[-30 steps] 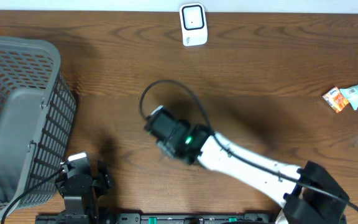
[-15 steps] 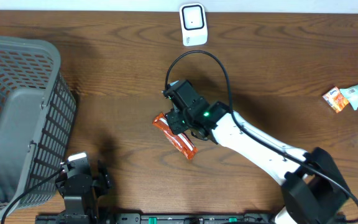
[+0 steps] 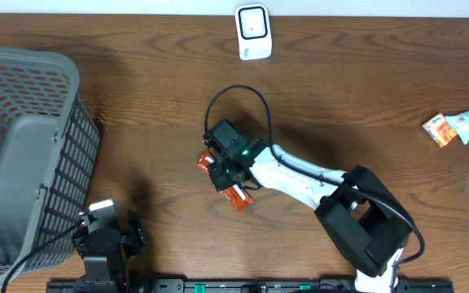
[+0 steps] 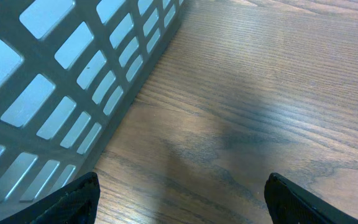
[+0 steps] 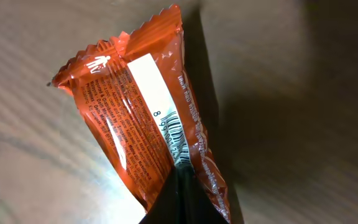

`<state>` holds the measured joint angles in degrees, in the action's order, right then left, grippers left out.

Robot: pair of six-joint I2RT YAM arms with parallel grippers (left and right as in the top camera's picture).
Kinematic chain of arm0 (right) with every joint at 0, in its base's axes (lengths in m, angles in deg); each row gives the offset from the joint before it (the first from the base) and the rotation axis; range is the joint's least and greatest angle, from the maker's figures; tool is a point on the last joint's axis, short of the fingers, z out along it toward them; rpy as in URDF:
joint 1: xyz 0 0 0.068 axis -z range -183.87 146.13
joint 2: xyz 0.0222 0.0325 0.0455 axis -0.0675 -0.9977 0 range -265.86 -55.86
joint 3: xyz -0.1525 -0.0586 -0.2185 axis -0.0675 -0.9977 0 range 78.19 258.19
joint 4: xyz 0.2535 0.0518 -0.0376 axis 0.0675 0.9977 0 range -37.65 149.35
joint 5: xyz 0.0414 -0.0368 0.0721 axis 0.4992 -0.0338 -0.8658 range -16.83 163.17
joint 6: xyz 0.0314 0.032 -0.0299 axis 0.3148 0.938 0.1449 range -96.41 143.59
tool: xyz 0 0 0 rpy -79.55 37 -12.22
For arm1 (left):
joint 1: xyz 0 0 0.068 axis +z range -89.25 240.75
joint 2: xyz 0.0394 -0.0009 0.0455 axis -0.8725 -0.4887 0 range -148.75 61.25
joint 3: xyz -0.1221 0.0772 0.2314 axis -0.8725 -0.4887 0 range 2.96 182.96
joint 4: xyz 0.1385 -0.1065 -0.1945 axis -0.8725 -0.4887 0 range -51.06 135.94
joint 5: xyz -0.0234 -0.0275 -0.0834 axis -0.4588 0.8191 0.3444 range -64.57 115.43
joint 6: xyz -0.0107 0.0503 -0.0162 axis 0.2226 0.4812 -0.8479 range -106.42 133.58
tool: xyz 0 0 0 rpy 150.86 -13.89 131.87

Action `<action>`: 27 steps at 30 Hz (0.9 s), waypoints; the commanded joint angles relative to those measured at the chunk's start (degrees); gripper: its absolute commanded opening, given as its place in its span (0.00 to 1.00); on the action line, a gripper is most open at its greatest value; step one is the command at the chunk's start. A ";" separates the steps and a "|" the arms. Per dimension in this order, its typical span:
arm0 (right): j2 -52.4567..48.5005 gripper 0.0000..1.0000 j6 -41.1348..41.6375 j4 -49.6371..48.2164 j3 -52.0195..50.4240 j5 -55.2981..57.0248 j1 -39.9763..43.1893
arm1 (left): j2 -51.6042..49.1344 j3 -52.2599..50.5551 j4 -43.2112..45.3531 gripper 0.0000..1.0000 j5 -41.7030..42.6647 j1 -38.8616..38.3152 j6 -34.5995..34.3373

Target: Scan the item barcode

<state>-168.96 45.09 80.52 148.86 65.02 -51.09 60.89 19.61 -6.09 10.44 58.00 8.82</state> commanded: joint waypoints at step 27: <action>-3.93 0.01 3.69 5.14 3.74 -3.96 -2.73 | 0.11 -0.57 -1.75 0.85 -0.52 -0.20 -0.46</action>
<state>-171.36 47.62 85.15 153.04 62.69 -52.47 60.89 19.61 -6.09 10.44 58.00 8.82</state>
